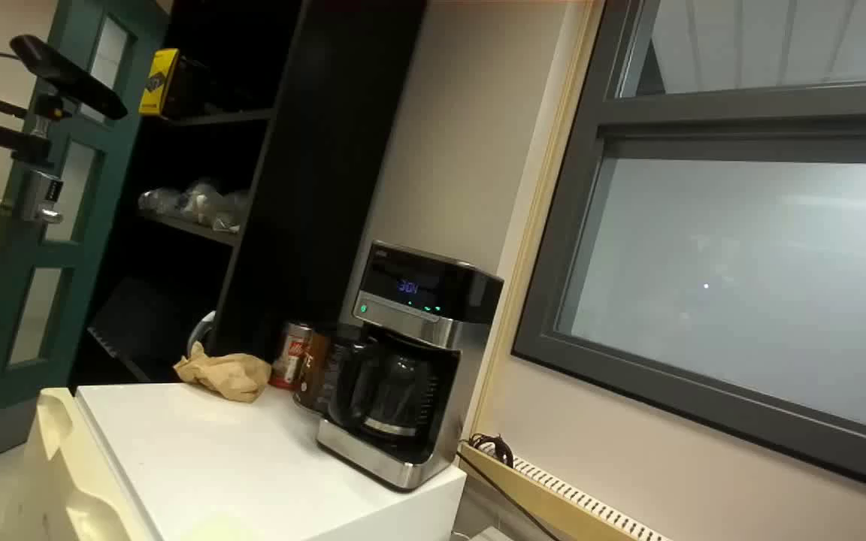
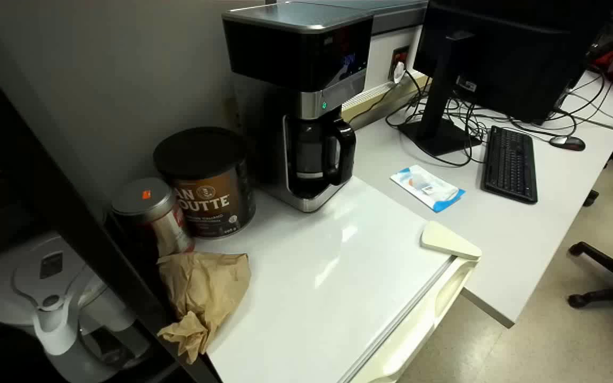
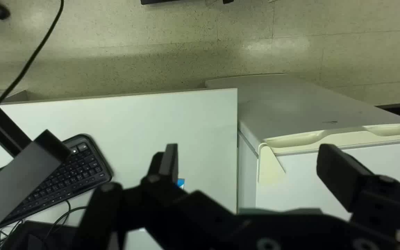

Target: Press a button on the coffee maker

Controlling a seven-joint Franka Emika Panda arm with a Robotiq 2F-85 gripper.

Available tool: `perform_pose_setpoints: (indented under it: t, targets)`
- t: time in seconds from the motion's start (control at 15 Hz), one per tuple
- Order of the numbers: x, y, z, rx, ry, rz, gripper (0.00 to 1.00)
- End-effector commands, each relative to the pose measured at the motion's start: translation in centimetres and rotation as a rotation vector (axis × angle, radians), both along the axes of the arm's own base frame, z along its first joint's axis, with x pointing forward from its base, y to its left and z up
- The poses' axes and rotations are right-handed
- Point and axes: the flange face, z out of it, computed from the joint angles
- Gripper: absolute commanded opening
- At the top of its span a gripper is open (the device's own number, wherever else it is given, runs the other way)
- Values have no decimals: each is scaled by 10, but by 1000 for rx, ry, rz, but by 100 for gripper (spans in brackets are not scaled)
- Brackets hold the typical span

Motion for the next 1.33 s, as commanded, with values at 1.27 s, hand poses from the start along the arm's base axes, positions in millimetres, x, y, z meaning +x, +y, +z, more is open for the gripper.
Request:
perform_pose_setpoints:
  t: [1.27]
  targets:
    - [173,76,-35,-213,-273,101,75]
